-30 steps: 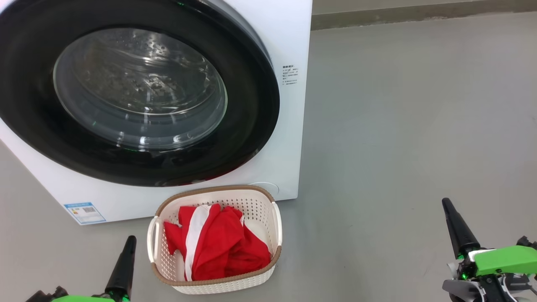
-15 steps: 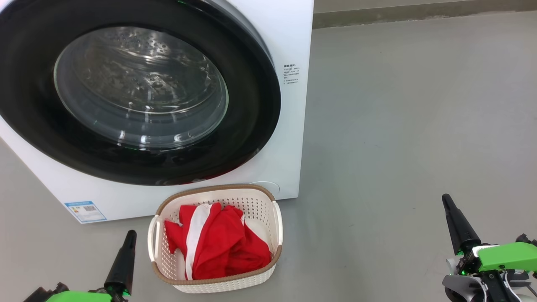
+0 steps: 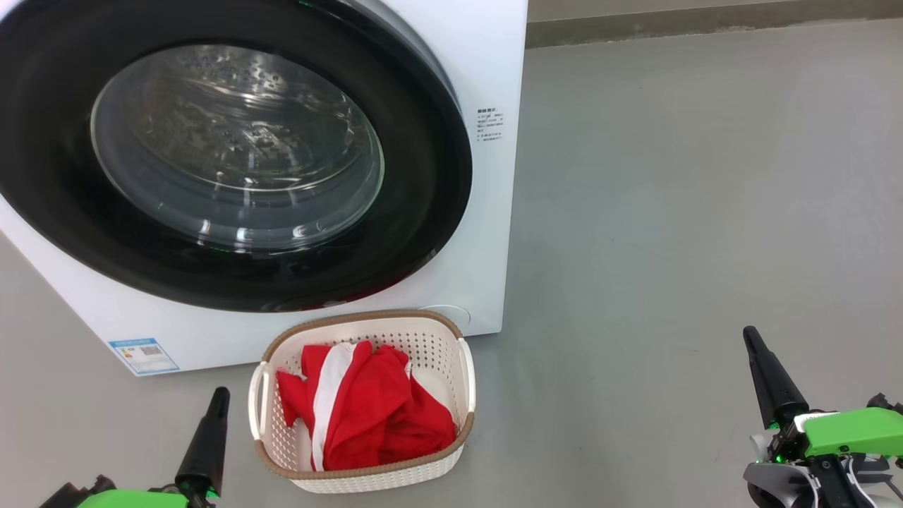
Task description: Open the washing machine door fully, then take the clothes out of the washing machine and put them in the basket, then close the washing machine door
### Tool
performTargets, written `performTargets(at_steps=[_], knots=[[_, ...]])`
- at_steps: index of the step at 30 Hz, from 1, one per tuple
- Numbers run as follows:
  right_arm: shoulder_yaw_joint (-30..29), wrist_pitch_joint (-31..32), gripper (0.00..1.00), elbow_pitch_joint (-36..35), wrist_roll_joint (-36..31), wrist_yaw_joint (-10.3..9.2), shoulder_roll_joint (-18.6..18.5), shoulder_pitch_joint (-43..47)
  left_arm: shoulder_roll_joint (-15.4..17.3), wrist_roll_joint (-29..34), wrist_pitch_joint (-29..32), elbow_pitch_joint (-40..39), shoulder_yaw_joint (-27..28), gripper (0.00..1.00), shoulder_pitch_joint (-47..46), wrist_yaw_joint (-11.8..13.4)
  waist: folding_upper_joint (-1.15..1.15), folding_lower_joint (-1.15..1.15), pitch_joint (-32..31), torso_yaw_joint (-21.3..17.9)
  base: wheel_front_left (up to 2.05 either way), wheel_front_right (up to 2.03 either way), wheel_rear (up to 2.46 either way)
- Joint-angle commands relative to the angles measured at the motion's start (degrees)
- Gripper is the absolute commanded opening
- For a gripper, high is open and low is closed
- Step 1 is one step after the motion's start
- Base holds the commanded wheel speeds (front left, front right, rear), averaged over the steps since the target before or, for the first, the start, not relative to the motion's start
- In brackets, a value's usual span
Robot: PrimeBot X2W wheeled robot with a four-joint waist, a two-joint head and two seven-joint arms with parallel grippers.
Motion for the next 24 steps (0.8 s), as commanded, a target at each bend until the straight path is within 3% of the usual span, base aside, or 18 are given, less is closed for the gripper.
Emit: performTargets(at_steps=[1,24], knots=[[0.8,0.4,0.00,-1.4,0.2,-0.04,-0.3,-2.3,0.8,-0.4,0.4,-1.2,1.5,0.00,-2.3,-0.4,0.00,0.00,0.0,0.0,0.00,0.00,0.00],[0.7,0.5,0.00,-1.4,0.0,-0.04,-0.2,-2.3,0.8,-0.4,0.4,-1.2,1.5,0.00,-2.3,-0.4,0.00,0.00,0.0,0.0,0.00,0.00,0.00]])
